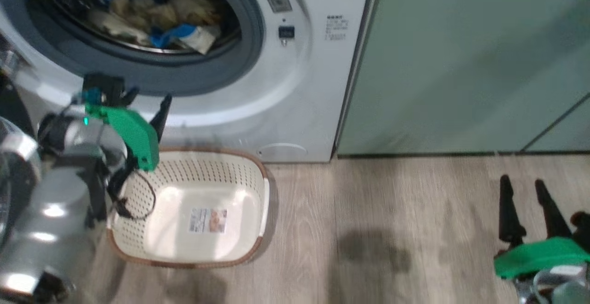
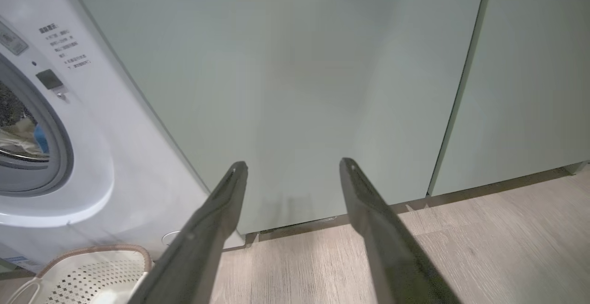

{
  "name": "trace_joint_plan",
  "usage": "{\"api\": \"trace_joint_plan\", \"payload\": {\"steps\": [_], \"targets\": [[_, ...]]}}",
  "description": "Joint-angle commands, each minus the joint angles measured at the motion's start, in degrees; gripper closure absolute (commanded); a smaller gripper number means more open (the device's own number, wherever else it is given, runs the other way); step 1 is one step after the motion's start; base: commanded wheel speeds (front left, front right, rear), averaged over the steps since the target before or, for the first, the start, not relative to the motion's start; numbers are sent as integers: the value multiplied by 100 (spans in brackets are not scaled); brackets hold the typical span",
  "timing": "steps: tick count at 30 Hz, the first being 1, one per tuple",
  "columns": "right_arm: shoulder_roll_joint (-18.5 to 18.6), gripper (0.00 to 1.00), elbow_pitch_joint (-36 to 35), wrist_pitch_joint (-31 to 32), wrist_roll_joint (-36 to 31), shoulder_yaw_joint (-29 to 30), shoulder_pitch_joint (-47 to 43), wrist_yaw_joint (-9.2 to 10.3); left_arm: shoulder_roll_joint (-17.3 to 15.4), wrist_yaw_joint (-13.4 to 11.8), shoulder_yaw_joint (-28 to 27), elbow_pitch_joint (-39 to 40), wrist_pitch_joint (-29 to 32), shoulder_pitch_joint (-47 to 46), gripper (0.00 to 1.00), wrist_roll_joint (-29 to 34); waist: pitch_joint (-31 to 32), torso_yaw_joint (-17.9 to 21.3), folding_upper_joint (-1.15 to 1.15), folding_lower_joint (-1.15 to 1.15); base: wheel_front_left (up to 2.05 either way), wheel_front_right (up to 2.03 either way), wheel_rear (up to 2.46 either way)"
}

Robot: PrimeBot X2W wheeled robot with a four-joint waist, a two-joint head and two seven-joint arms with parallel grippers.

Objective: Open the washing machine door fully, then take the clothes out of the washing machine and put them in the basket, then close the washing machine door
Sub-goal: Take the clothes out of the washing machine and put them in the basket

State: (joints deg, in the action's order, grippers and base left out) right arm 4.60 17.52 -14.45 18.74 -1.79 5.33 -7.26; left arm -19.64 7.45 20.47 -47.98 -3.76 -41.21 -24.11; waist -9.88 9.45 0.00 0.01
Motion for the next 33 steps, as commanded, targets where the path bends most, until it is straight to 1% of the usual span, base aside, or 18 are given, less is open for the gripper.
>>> {"api": "trace_joint_plan", "payload": {"steps": [1,7,16,21,24,26,27,33], "targets": [[9,0,-226,-55,29,-70,319,-23,-376,2,-21,125,67,-483,0,-118,-326,104,0,-1,0,0,0],[-51,0,-360,-55,8,-52,614,-23,-924,3,638,258,402,-1295,0,-681,-952,238,0,-1,0,0,0],[-130,0,-432,-55,48,-86,964,-23,-1633,3,1584,634,679,-2281,0,-1541,-1740,387,0,-1,0,0,0],[-153,0,-467,-55,74,-92,1143,-23,-1993,3,1900,754,686,-2902,0,-2020,-2126,451,0,-1,0,0,0],[-158,0,-480,-55,81,-95,1205,-23,-2078,3,2000,761,659,-3127,0,-2170,-2262,471,0,-1,0,0,0],[-164,0,-494,-55,88,-93,1284,-23,-2151,3,2175,781,690,-3399,0,-2430,-2438,488,0,-1,0,0,0],[-164,0,-494,-55,88,-93,1284,-23,-2151,3,2175,781,690,-3399,0,-2430,-2438,488,0,-1,0,0,0],[-170,0,-506,-55,98,-96,1409,-23,-2296,3,2659,912,777,-3904,0,-2828,-2717,513,0,-1,0,0,0]]}}
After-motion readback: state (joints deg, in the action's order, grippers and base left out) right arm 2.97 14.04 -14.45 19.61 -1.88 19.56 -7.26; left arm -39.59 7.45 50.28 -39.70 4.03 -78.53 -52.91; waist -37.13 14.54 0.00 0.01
